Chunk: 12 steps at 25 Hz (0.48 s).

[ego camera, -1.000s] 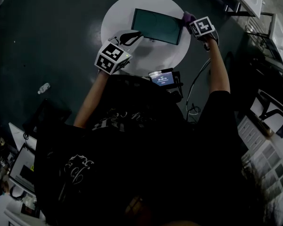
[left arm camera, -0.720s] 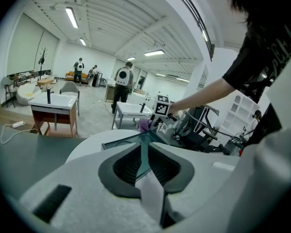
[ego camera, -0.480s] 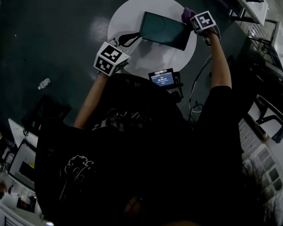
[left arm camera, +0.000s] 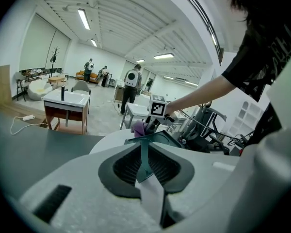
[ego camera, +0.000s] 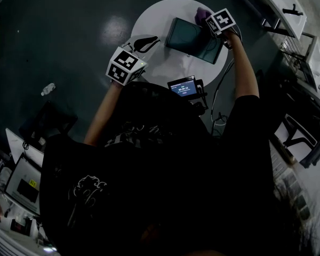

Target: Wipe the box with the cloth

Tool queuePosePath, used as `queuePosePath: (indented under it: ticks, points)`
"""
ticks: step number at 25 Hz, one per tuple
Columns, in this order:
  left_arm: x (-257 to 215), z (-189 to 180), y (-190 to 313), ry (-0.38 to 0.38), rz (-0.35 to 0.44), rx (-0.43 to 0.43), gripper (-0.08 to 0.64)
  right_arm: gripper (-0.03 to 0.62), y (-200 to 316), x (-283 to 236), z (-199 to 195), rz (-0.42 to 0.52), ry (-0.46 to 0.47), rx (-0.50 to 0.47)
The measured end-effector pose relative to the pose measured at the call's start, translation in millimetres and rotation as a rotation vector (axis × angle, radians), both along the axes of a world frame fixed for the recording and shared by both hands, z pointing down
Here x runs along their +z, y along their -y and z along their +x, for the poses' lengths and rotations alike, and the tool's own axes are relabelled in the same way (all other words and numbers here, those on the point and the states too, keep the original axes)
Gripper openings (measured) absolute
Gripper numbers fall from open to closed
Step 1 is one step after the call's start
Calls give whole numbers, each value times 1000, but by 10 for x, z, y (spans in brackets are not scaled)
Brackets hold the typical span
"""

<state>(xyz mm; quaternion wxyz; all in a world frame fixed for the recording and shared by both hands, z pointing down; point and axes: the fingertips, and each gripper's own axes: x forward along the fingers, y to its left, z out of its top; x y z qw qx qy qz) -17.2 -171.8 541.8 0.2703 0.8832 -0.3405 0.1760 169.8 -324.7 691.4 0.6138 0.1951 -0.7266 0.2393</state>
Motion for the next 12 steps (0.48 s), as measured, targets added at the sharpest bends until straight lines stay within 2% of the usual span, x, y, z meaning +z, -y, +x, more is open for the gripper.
queuePosePath:
  ticks: [7, 12]
  points:
    - [-1, -230, 82, -23, 13, -40, 38, 115, 18, -11, -671, -6, 22, -108]
    - [169, -744, -1, -44, 13, -83, 38, 115, -66, 108, -1391, -17, 7, -190]
